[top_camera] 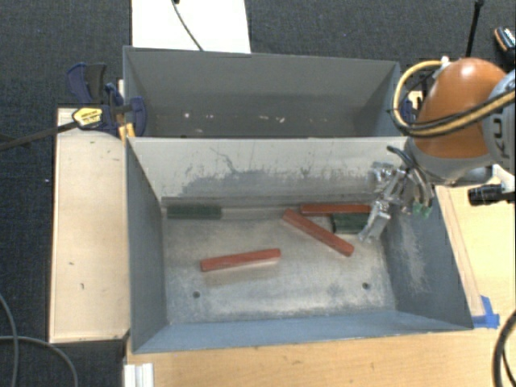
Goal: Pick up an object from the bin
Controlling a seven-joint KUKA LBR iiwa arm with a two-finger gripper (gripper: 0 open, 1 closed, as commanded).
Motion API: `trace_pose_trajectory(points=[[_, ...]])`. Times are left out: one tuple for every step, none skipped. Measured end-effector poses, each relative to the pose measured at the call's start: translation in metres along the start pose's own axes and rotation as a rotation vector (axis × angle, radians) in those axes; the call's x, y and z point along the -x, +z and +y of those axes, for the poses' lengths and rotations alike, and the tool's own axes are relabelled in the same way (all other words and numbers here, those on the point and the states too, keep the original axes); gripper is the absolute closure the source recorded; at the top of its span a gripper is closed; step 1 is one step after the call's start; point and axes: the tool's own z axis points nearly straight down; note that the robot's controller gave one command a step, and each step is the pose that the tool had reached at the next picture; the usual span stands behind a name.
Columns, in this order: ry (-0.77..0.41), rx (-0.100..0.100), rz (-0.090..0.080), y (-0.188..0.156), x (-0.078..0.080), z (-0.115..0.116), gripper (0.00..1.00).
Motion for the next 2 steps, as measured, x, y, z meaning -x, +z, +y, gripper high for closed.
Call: trace_pose_trajectory(points=[[-0.381,-0.001,-0.002,0.1044,-0.0025,0.0219,0.0],[-0.384,0.0,-0.011,0.1,0.0003,0.0226,1.0]])
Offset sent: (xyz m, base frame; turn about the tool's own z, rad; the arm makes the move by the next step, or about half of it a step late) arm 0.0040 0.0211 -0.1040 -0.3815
